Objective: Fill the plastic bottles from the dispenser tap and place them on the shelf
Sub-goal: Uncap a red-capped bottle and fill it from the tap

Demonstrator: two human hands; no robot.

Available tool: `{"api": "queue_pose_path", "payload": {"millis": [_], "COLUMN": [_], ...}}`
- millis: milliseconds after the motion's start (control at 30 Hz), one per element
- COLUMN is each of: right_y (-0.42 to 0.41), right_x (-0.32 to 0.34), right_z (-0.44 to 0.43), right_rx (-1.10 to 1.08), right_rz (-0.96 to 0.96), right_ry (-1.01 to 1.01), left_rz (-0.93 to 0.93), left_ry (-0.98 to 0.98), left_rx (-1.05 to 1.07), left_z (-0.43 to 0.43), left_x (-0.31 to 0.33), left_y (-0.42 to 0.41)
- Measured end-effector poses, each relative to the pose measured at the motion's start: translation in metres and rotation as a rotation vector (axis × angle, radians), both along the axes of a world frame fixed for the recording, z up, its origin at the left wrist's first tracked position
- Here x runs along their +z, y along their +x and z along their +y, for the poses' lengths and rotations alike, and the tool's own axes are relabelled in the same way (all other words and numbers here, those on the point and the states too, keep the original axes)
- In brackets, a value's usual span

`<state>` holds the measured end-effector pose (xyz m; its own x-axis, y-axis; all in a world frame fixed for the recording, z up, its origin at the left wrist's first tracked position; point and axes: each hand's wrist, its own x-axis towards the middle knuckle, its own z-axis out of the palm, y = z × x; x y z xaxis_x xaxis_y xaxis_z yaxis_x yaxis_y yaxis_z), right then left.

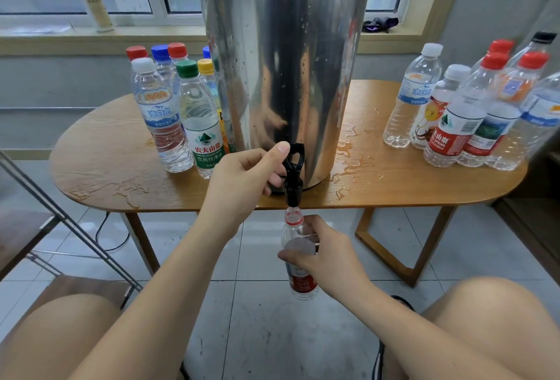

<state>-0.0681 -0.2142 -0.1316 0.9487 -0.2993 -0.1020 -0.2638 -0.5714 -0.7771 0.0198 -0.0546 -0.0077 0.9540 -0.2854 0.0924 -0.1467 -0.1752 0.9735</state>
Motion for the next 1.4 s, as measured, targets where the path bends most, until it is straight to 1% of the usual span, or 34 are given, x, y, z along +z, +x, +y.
{"api": "queue_pose_path", "payload": {"millis": [333,1400], "right_y": [-0.0007,0.001], "right_x": [-0.0056,-0.0052], "right_z": [-0.0009,0.0003], "right_rx": [0.0,0.005], "right_rz": [-0.022,0.005], "right_ry": [0.002,0.005], "left_rz": [-0.001,0.003], "left_ry": [0.005,0.002], "left_rx": [0.004,-0.002], "left_z": [-0.0001,0.0], "left_x": [-0.0006,-0.0011], "left_y": [-0.0003,-0.0001]}}
